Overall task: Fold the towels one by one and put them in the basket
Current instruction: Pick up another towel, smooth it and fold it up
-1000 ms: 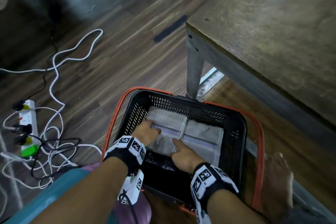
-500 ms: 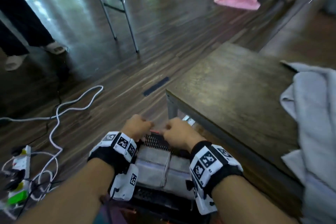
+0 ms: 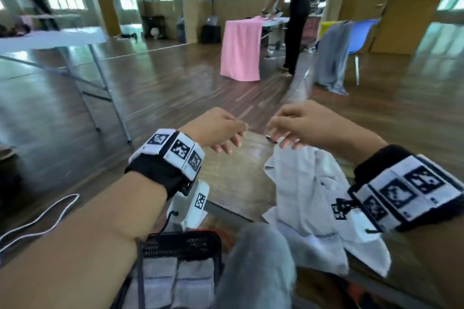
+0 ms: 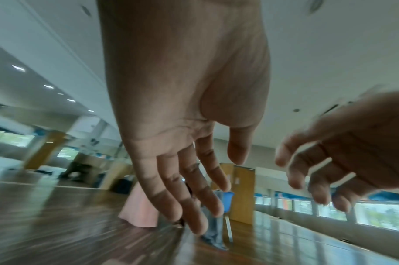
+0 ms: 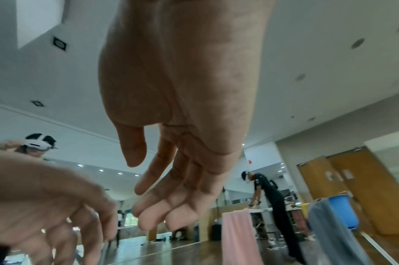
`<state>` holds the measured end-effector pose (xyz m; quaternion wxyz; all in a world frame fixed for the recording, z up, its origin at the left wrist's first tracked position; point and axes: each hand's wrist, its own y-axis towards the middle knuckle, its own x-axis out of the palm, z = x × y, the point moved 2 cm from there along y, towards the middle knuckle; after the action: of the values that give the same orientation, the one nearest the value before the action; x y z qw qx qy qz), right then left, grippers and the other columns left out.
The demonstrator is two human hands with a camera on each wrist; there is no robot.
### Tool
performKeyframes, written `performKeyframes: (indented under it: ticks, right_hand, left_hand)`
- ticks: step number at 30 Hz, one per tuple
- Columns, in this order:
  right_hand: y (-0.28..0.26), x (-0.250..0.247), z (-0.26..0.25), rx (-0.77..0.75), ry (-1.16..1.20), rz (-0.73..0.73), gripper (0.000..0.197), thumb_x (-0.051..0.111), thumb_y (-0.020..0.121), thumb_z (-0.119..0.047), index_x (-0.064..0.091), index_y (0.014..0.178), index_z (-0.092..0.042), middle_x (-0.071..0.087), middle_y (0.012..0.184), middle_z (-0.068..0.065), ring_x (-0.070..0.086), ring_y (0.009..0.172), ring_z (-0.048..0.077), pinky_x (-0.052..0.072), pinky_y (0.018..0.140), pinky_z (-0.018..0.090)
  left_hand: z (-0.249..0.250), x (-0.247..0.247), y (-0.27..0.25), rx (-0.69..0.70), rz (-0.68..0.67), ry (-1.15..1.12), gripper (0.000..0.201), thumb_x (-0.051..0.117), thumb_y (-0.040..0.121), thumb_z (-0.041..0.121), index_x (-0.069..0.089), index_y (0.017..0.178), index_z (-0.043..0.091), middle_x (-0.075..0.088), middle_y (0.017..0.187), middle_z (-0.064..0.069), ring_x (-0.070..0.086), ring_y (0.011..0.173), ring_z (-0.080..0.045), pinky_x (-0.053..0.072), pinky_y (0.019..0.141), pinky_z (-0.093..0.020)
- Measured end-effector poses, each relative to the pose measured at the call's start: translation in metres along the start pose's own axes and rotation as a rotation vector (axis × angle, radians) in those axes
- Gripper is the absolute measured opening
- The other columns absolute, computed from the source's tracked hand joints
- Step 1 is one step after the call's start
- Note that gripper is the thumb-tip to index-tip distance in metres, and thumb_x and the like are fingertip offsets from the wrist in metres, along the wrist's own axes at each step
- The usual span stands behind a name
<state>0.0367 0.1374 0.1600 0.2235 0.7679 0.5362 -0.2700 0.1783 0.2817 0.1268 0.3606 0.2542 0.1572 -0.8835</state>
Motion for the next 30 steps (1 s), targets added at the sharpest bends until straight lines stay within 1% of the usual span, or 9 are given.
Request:
performKeyframes:
  ticks: [6,12,15,17,20,22,24,28,30]
  right_hand:
    - [-0.067,-0.056,0.105,0.193,-0.071,0.139,0.018,0.061,0.098,-0.020,0.073,0.091,-0.007,0.078,0.082,0.003,0.072,0.070,0.020,0.054,0.064,0.032]
    - [-0.090,-0.032,0.204,0.342,-0.156,0.098,0.014,0.063,0.095,-0.025,0.074,0.089,-0.018,0.077,0.083,-0.003,0.073,0.074,0.015,0.059,0.070,0.033]
    - [-0.092,-0.004,0.231,0.391,-0.136,0.030,0.010,0.066,0.092,-0.023,0.073,0.085,-0.020,0.075,0.085,-0.004,0.071,0.079,0.015,0.060,0.078,0.039]
    - [-0.091,0.013,0.240,0.398,-0.127,-0.004,0.007,0.069,0.090,-0.026,0.072,0.084,-0.022,0.073,0.086,-0.006,0.068,0.080,0.012,0.058,0.078,0.037]
    - [-0.087,0.029,0.247,0.423,-0.113,0.004,0.008,0.073,0.087,-0.033,0.069,0.088,-0.027,0.067,0.090,-0.009,0.062,0.081,0.004,0.047,0.066,0.023]
    - [-0.084,0.033,0.249,0.466,-0.112,0.043,0.016,0.075,0.083,-0.042,0.066,0.088,-0.029,0.064,0.092,-0.010,0.061,0.083,0.006,0.049,0.067,0.025]
    - [-0.083,0.034,0.246,0.493,-0.092,0.105,0.041,0.074,0.073,-0.061,0.061,0.096,-0.030,0.064,0.095,-0.009,0.062,0.088,0.011,0.052,0.073,0.033]
    - [-0.074,0.026,0.226,0.428,0.004,0.194,0.103,0.064,0.052,-0.088,0.050,0.133,-0.027,0.061,0.115,-0.007,0.052,0.119,0.023,0.049,0.096,0.044]
    - [-0.064,0.012,0.214,0.368,0.042,0.206,0.088,0.070,0.061,-0.079,0.055,0.131,-0.027,0.065,0.116,-0.006,0.058,0.113,0.017,0.051,0.092,0.038]
  left_hand:
    - [0.063,0.113,0.026,0.067,-0.252,0.203,0.038,0.059,0.078,0.045,0.071,0.088,0.011,0.075,0.082,-0.004,0.066,0.056,-0.022,0.051,0.057,-0.028]
    - [0.004,0.231,0.064,-0.002,-0.319,0.734,0.033,0.071,0.084,0.039,0.052,0.076,0.013,0.062,0.084,-0.006,0.060,0.071,-0.023,0.049,0.062,-0.029]
    - [-0.040,0.259,0.062,-0.046,-0.332,0.832,0.043,0.078,0.078,0.041,0.060,0.108,0.016,0.064,0.111,-0.007,0.065,0.102,-0.028,0.055,0.087,-0.038]
    - [-0.051,0.266,0.062,-0.012,-0.242,0.765,0.034,0.072,0.086,0.032,0.058,0.109,0.013,0.064,0.116,-0.009,0.065,0.104,-0.029,0.049,0.079,-0.030]
    - [-0.045,0.263,0.061,0.011,-0.148,0.687,0.021,0.067,0.087,0.022,0.053,0.076,0.012,0.069,0.098,-0.012,0.067,0.089,-0.031,0.042,0.063,-0.030]
    - [-0.036,0.254,0.059,0.004,-0.143,0.599,0.017,0.067,0.083,0.018,0.058,0.077,0.005,0.067,0.090,-0.015,0.067,0.089,-0.034,0.042,0.055,-0.032]
    - [-0.021,0.243,0.057,0.009,-0.124,0.422,0.023,0.061,0.084,0.018,0.062,0.090,-0.005,0.067,0.092,-0.020,0.066,0.091,-0.038,0.042,0.054,-0.037]
    - [0.029,0.218,0.064,0.082,-0.092,0.163,0.028,0.045,0.096,0.013,0.050,0.068,0.013,0.050,0.068,-0.002,0.051,0.079,-0.025,0.038,0.056,-0.027]
    - [0.061,0.210,0.061,0.155,-0.119,0.009,0.026,0.046,0.094,0.011,0.052,0.069,0.011,0.055,0.069,-0.006,0.053,0.073,-0.024,0.042,0.064,-0.029]
